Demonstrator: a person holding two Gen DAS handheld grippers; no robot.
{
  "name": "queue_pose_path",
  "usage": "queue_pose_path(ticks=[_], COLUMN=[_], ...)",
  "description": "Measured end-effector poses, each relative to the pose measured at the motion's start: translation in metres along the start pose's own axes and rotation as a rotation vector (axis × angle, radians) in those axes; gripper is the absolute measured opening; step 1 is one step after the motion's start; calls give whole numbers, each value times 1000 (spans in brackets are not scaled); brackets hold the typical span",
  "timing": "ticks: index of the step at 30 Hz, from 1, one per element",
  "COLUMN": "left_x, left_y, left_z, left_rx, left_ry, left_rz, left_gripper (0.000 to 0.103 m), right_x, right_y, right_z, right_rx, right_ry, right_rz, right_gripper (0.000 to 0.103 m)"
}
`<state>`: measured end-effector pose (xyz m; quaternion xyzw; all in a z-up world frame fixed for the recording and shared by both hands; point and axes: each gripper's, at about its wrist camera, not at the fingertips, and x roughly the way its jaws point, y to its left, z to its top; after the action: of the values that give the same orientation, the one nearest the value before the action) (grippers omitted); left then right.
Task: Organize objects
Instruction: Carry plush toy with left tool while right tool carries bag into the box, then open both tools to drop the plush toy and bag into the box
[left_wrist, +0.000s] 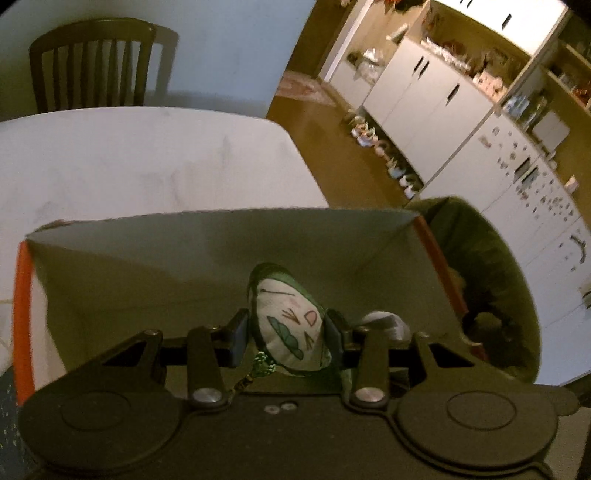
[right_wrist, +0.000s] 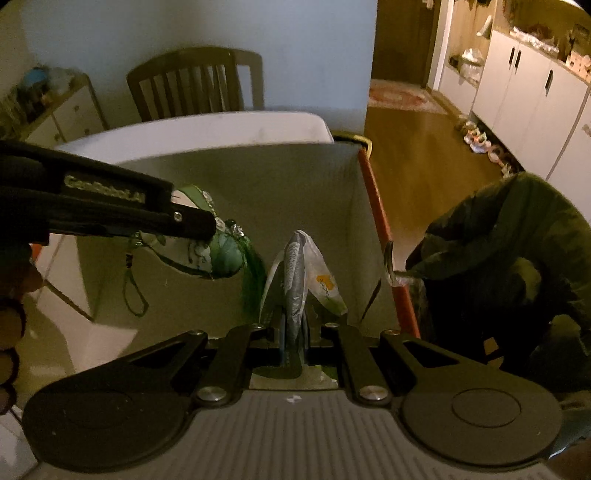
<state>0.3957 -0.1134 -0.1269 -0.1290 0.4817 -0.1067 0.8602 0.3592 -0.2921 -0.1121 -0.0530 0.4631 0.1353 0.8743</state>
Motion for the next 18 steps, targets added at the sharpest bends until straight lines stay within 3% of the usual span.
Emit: queue_pose_path(ticks=[12,18], left_x=[29,26], left_y=[11,16], left_z=[-9,-11], left_rx=[-11,-21], left_ry=[122,133], left_rz=[53,50], left_gripper=[44,47], right_x=[15,13], right_y=[-2,-2], right_z=[-4,-6], right_rx=[-10,-8], right_ry=[60,48], right_rz=[10,5], right_gripper=[9,9])
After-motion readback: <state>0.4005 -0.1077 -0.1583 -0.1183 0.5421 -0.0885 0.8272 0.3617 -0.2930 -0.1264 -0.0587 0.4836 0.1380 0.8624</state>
